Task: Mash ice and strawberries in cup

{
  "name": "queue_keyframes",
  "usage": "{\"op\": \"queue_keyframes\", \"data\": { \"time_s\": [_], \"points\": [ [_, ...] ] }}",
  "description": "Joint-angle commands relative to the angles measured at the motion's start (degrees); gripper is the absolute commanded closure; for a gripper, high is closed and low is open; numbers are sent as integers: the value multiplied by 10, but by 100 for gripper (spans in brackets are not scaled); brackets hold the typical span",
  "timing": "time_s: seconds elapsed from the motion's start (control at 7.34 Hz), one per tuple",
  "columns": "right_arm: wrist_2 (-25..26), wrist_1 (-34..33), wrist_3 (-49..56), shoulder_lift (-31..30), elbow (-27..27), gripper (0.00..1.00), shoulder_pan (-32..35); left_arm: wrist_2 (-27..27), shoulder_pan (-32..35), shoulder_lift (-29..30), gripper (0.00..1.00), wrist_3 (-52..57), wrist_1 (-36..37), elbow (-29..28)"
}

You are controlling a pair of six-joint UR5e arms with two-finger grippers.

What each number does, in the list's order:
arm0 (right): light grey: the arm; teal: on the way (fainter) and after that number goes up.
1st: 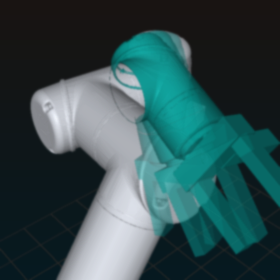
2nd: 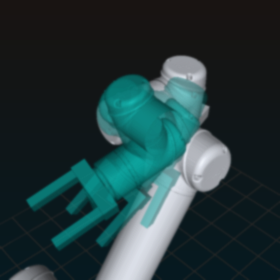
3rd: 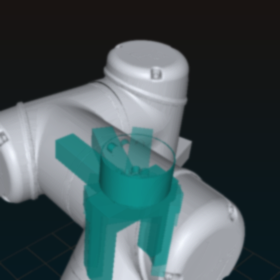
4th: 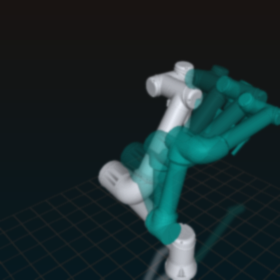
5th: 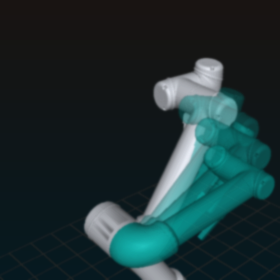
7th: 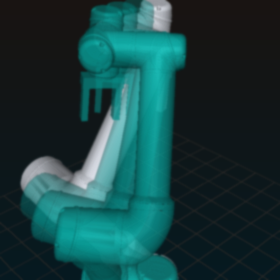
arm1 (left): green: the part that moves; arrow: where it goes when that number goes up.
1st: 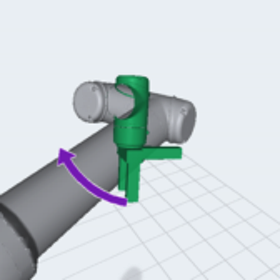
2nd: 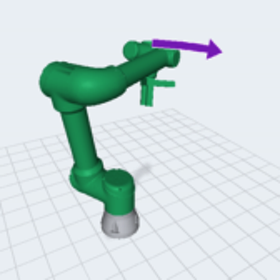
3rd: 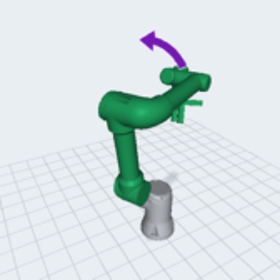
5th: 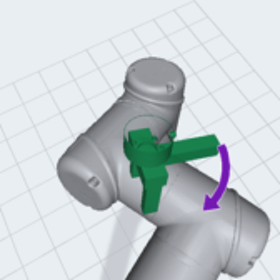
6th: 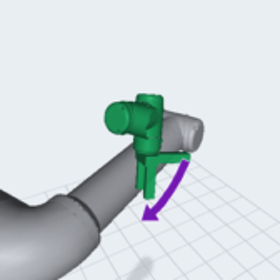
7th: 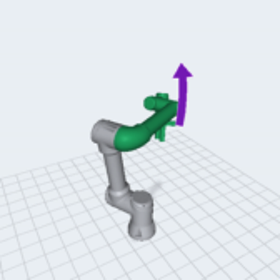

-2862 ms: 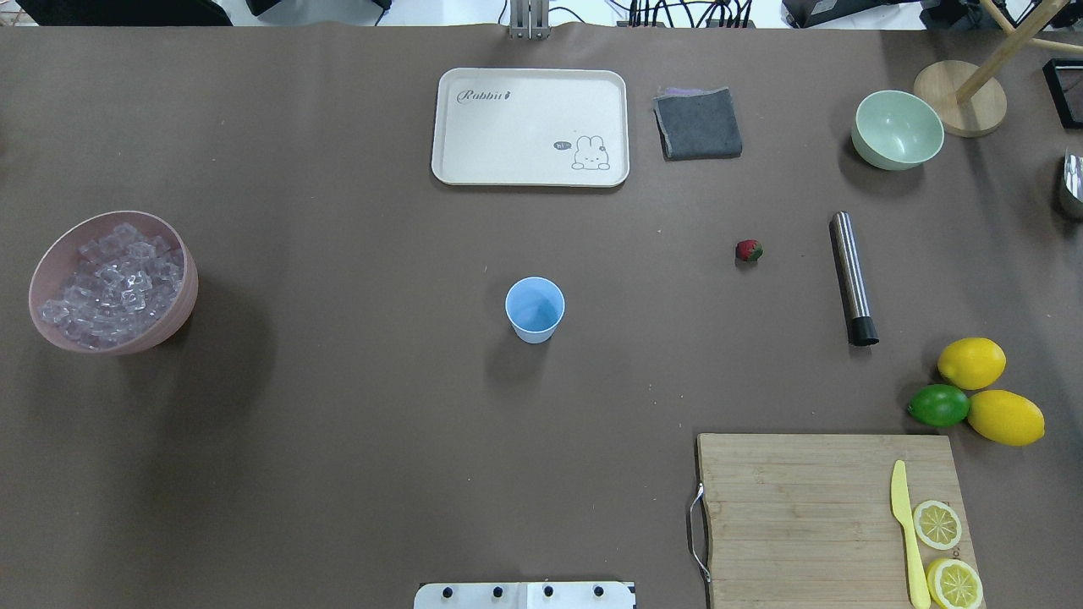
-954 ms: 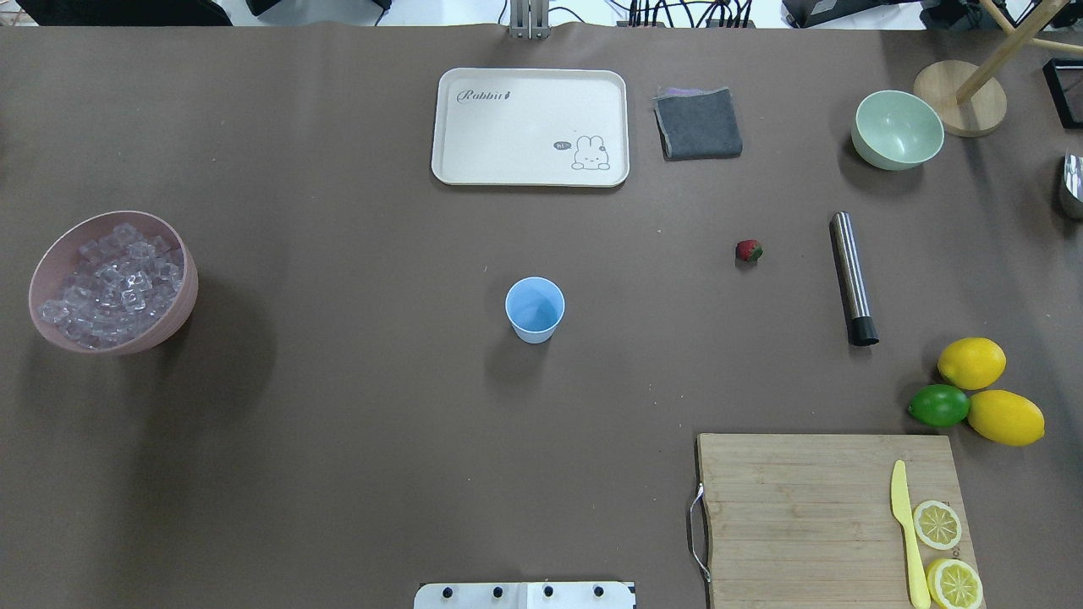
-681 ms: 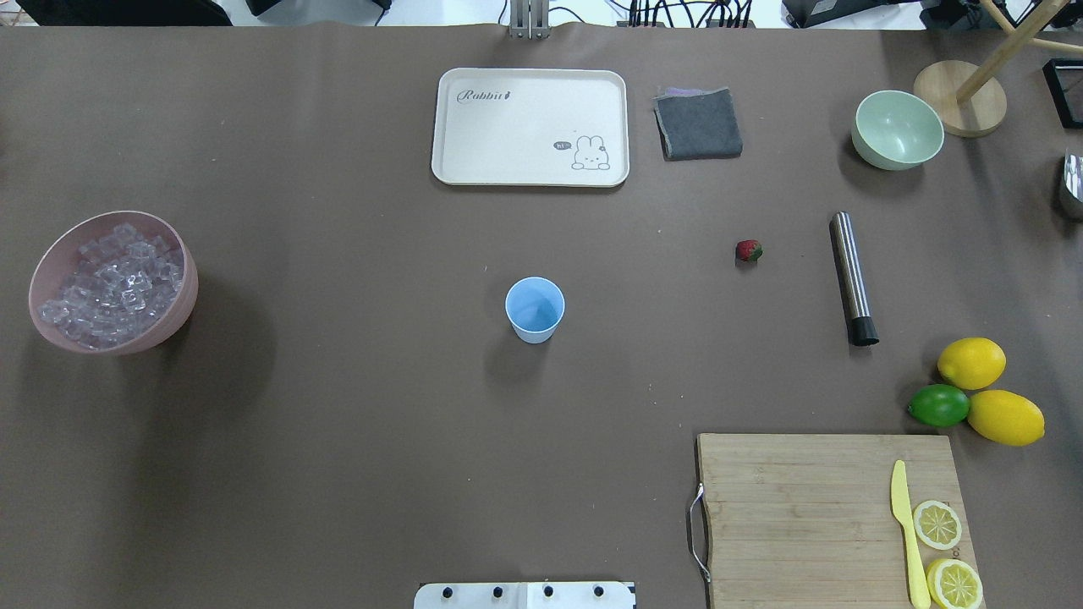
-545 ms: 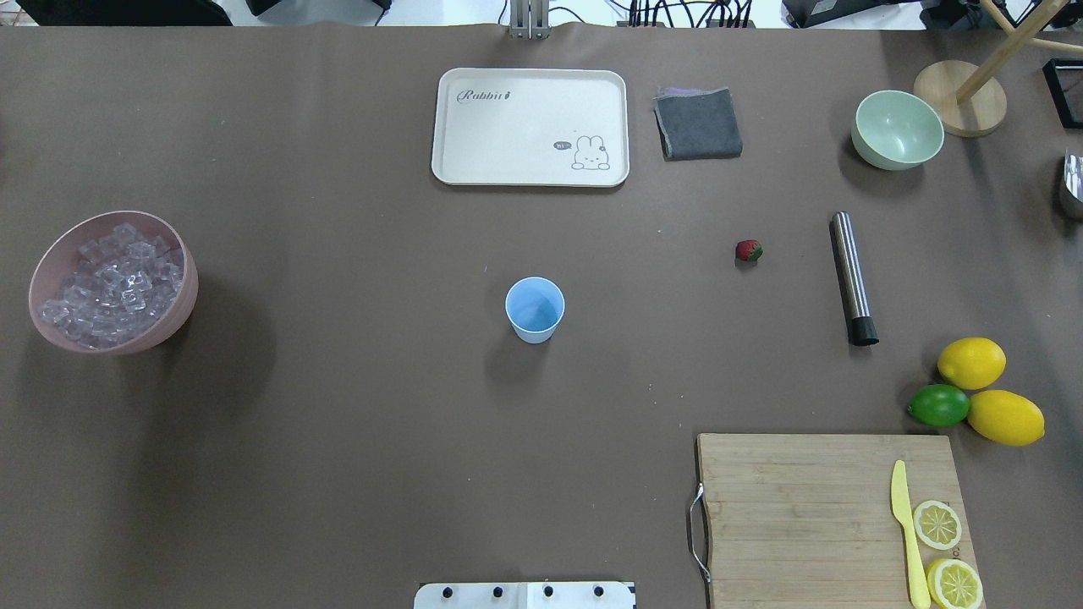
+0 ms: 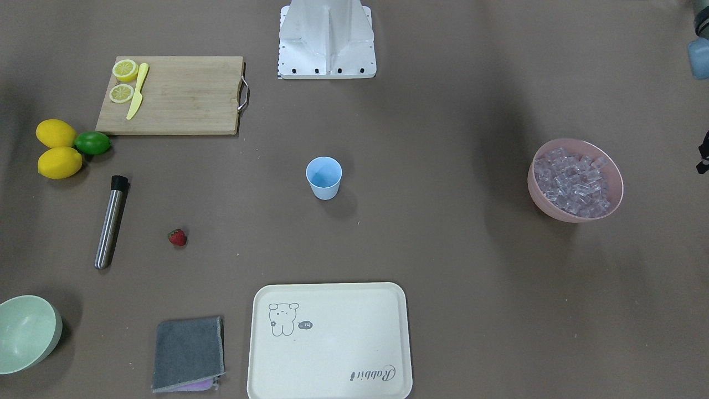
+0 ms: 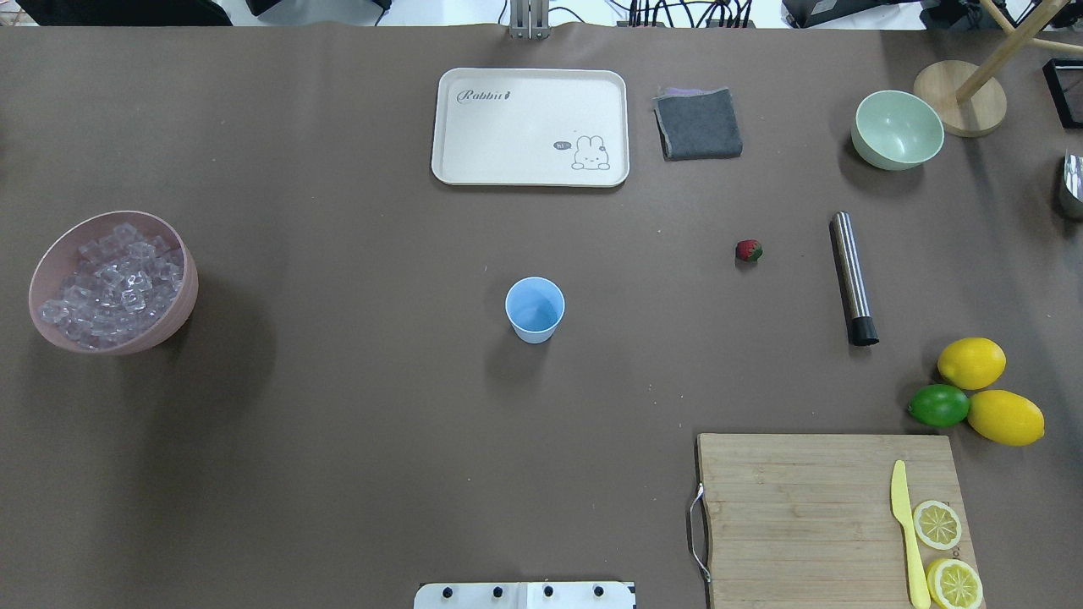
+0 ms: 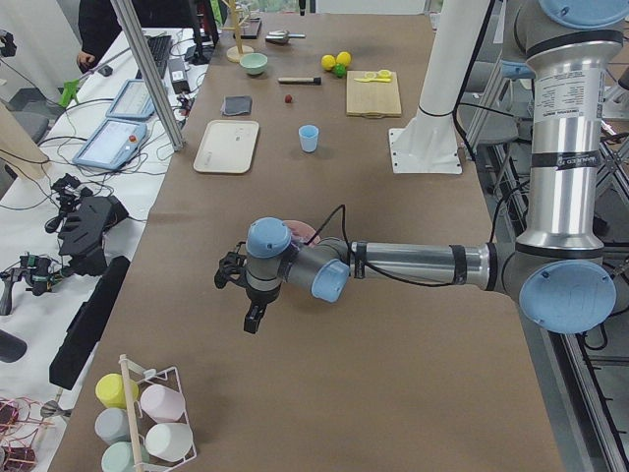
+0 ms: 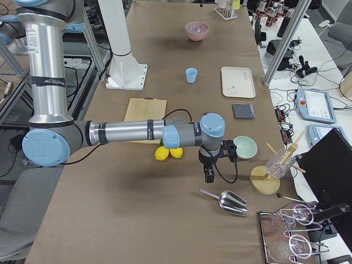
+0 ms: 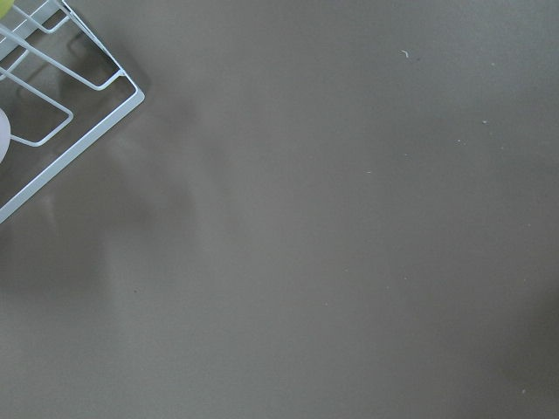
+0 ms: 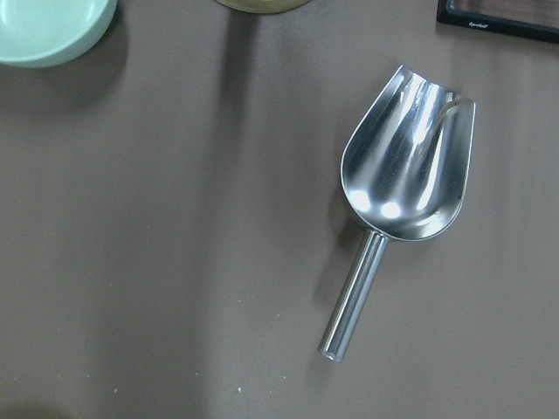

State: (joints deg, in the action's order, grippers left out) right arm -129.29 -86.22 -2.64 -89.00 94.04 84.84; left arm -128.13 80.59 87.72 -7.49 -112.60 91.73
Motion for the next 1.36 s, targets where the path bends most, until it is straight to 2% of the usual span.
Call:
{"op": "queue_keyframes", "data": {
  "time_s": [0.0, 0.68, 0.95, 1.23],
  "points": [
    [-1, 0, 0, -3, 0, 0, 0, 2, 0, 3, 2, 0, -2, -1],
    [-3, 0, 0, -2, 0, 0, 0, -3, 1, 0, 2, 4, 2, -2],
    [-3, 0, 0, -2, 1, 0, 0, -4, 0, 7, 2, 2, 38, 3],
    [-4, 0, 0, 0, 0, 0, 0, -5, 0, 9, 2, 3, 43, 9]
  ]
}}
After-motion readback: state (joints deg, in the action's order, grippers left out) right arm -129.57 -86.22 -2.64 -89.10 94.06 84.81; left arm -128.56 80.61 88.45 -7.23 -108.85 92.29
